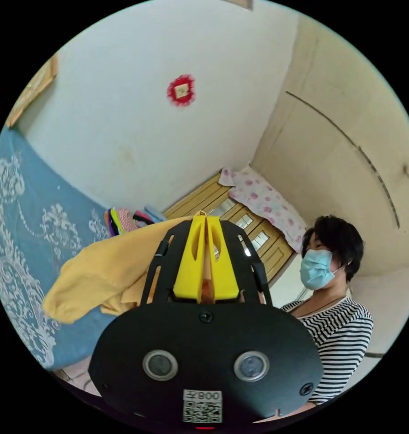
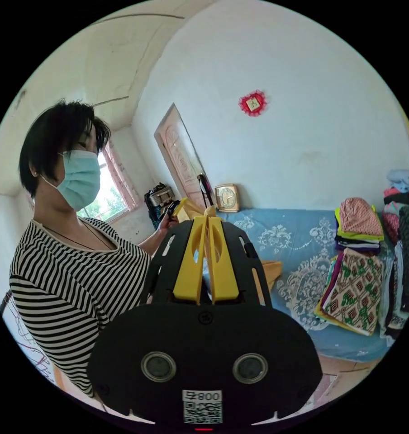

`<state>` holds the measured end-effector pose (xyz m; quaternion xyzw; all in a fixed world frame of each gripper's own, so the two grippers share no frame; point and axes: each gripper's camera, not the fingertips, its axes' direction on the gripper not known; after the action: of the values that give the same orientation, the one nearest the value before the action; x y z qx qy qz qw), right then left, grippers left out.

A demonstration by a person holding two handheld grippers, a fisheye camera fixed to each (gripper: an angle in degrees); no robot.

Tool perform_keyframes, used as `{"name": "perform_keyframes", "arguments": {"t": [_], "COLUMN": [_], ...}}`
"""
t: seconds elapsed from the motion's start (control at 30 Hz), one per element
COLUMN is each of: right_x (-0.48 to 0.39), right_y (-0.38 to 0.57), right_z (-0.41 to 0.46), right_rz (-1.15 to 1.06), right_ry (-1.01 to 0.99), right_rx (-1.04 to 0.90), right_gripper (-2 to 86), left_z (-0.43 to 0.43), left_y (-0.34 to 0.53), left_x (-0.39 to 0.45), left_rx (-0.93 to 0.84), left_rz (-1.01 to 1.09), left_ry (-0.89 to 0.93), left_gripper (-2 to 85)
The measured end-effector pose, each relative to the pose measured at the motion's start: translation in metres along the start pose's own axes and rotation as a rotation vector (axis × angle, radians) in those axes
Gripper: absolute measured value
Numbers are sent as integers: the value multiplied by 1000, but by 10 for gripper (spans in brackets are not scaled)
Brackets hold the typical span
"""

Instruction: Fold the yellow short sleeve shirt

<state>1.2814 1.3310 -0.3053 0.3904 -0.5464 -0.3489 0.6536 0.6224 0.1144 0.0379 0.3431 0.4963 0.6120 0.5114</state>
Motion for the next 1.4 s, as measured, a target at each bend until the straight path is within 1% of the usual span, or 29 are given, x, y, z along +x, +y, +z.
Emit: {"name": "perform_keyframes", "arguments": {"t": [0.07, 0.1, 0.17, 0.27, 0.37, 0.57, 0.67, 0.8, 0.9, 1.0, 1.1, 1.17, 1.2, 1.27, 1.3, 1.33, 1.37, 1.4], "right_x": [-10, -12, -18, -22, -24, -26, -19, 4, 31, 69, 128, 189, 205, 274, 292, 331, 371, 391], "right_y": [-12, -14, -23, -30, -35, -58, -70, -86, -103, -125, -150, -171, -177, -199, -204, -215, -225, -230], "right_z": [-6, -7, -9, -7, -6, -4, 6, 27, 52, 88, 140, 190, 205, 270, 287, 323, 362, 381], "right_rz": [-45, -55, -85, -106, -127, -203, -226, -224, -219, -207, -164, -108, -94, -45, -28, 1, 37, 57], "right_ry": [9, 11, 15, 27, 16, 34, 49, 59, 71, 120, 171, 199, 207, 247, 254, 264, 290, 307], "right_rx": [47, 57, 87, 111, 138, 188, 200, 207, 200, 169, 121, 66, 49, -45, -69, -112, -164, -190], "right_gripper": [2, 2, 2, 2, 2, 3, 2, 2, 2, 2, 2, 3, 3, 3, 3, 3, 3, 3], "left_z": [3, 5, 12, 20, 28, 56, 78, 107, 129, 152, 176, 196, 201, 223, 229, 239, 249, 256], "left_y": [-22, -27, -41, -46, -46, -55, -60, -75, -101, -137, -184, -226, -237, -277, -288, -308, -325, -334], "left_x": [68, 84, 145, 210, 260, 340, 363, 366, 345, 299, 220, 131, 107, 8, -19, -73, -128, -155], "left_rx": [14, 16, 22, 41, 74, 83, 79, 74, 70, 68, 48, 17, 6, -43, -61, -81, -95, -119], "left_rz": [107, 135, 229, 328, 407, 585, 670, 736, 745, 720, 646, 543, 515, 428, 409, 344, 286, 274], "left_ry": [0, -2, -41, -120, -130, -192, -266, -323, -343, -389, -473, -539, -558, -644, -672, -716, -717, -726], "left_gripper": [4, 4, 4, 3, 4, 3, 3, 4, 4, 4, 4, 4, 4, 4, 5, 5, 6, 7]}}
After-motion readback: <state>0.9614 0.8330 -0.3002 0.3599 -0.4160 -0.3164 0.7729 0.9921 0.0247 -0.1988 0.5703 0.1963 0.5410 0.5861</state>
